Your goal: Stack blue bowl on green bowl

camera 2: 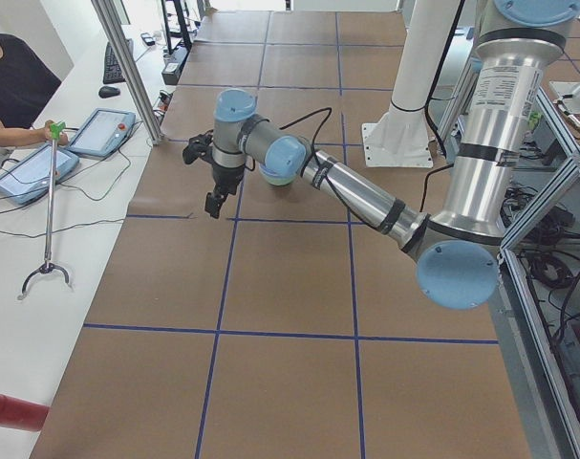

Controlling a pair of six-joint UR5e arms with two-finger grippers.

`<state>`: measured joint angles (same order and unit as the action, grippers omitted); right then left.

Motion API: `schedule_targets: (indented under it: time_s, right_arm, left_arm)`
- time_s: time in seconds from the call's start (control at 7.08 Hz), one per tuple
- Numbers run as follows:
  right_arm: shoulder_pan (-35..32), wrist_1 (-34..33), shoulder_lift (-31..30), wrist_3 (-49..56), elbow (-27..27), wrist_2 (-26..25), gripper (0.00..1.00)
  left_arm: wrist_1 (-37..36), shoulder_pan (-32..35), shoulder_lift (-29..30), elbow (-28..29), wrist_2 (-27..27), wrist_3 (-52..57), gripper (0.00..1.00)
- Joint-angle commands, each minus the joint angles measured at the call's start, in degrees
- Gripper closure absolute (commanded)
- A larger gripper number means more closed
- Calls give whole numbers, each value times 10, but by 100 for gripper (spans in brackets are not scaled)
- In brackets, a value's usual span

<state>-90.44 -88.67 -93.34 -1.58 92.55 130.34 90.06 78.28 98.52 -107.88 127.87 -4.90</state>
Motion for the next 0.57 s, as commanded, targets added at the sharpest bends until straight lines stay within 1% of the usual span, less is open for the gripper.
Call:
schedule_targets:
  time_s: [0.0,0.14,0.28,0.42]
  right_arm:
    - [0,0,0,0,0,0,0]
    - [0,1,0,0,0,0,0]
    - [0,0,0,0,0,0,0]
    - [0,1,0,0,0,1,0]
  left_arm:
    - [5,90,-61,79,58,130,0]
    - [8,107,-81,106,59,135,0]
    - [11,109,-106,116,59,131,0]
    - [0,110,-110,116,55,126,0]
